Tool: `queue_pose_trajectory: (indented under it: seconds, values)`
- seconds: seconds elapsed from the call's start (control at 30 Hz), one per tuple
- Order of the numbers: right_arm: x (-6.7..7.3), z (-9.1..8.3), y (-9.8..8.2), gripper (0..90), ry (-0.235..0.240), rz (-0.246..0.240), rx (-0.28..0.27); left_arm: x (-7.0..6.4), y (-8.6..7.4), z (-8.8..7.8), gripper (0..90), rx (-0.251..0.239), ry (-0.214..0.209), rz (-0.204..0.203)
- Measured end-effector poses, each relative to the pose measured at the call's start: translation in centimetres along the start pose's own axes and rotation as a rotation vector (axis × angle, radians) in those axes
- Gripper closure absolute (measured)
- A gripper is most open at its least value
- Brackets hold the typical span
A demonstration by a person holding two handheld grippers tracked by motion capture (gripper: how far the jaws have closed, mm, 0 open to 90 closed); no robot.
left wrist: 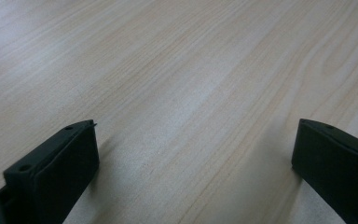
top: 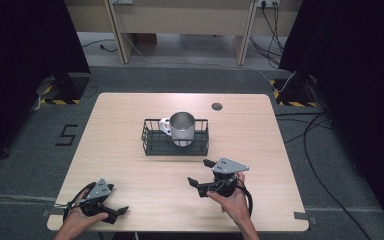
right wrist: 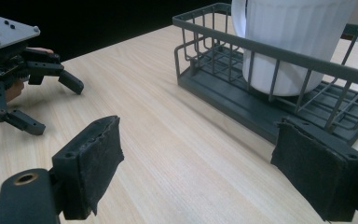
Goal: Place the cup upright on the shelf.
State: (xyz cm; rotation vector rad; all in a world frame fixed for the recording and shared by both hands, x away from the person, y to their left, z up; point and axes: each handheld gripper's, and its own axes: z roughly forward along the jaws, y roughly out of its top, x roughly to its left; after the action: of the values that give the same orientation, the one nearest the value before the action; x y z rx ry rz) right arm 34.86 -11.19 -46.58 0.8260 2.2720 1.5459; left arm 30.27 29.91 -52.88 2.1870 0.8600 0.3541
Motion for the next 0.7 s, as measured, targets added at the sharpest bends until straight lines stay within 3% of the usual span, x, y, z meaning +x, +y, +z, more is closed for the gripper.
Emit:
queue_pose_trajectory:
  seconds: [0.7]
  values:
    - [0.6,-0.7,-1.7,15.2,0.004,0.016,0.028,0.0,0.0,0.0,0.0,0.001,0.001,-0.001]
